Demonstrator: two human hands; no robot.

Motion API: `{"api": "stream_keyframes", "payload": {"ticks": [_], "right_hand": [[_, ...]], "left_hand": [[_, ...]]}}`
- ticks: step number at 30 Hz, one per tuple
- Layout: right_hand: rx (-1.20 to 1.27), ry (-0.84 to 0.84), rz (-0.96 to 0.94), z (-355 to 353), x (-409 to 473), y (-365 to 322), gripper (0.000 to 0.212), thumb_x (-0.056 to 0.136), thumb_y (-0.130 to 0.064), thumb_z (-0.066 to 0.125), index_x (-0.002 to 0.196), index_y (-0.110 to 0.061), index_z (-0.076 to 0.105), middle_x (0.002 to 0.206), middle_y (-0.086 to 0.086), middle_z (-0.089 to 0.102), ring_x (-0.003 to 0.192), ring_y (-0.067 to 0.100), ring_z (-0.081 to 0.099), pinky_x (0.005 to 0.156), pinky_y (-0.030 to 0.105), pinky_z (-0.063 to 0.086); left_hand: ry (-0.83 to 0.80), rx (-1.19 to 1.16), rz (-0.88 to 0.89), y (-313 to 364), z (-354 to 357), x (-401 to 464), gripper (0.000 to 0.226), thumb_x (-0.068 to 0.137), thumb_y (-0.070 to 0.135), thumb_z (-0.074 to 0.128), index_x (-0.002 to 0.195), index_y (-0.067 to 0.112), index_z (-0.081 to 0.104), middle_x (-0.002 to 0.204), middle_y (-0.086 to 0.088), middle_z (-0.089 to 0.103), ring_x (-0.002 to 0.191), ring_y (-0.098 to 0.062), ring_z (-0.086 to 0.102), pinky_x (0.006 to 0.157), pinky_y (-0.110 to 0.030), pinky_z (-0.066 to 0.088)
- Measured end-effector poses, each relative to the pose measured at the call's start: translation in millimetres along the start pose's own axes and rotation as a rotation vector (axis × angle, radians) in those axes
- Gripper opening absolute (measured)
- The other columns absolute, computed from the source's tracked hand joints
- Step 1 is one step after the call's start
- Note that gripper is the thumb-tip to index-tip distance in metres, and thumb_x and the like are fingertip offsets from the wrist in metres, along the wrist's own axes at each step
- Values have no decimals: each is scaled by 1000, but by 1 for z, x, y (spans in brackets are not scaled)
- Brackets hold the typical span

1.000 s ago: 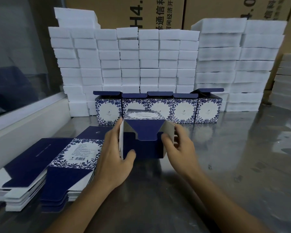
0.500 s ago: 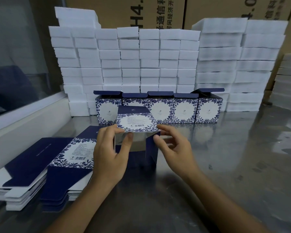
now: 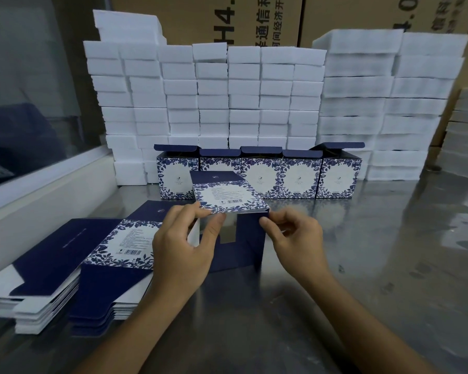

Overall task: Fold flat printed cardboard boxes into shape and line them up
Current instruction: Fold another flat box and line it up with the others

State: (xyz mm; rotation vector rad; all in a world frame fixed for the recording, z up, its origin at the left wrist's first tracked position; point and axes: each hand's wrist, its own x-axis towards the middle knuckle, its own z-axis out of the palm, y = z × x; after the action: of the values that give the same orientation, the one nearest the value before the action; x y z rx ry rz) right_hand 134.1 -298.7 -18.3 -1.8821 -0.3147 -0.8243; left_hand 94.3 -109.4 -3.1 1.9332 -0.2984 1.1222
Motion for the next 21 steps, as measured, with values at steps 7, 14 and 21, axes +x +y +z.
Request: {"api": "stream_keyframes", "payload": {"ticks": [7, 14, 21], "right_hand": [[44, 38, -6, 1, -1, -5, 33, 82, -32, 81, 64, -27, 54, 63, -20, 62, 57, 0, 57, 55, 10, 41], [22, 25, 3, -3, 1, -6, 35, 88, -17, 75, 61, -19, 53, 55, -18, 56, 52, 3, 50, 51, 14, 37], [-36, -51, 91, 1, -2, -1, 29, 85, -25, 79, 64, -27, 58, 59, -16, 62, 58, -3, 58, 53, 10, 42]], "left_hand": [[16, -36, 7, 3, -1, 1, 28, 88, 34, 63, 96, 8, 72, 91, 2, 68, 89, -9, 64, 78, -18, 48], [2, -64, -7, 4, 0, -1, 36, 89, 43, 59, 98, 10, 71, 94, 3, 68, 93, -9, 64, 80, -21, 50], [11, -37, -21, 1, 0, 1, 30, 88, 37, 61, 96, 10, 71, 92, 3, 65, 88, -10, 62, 76, -25, 49]]}}
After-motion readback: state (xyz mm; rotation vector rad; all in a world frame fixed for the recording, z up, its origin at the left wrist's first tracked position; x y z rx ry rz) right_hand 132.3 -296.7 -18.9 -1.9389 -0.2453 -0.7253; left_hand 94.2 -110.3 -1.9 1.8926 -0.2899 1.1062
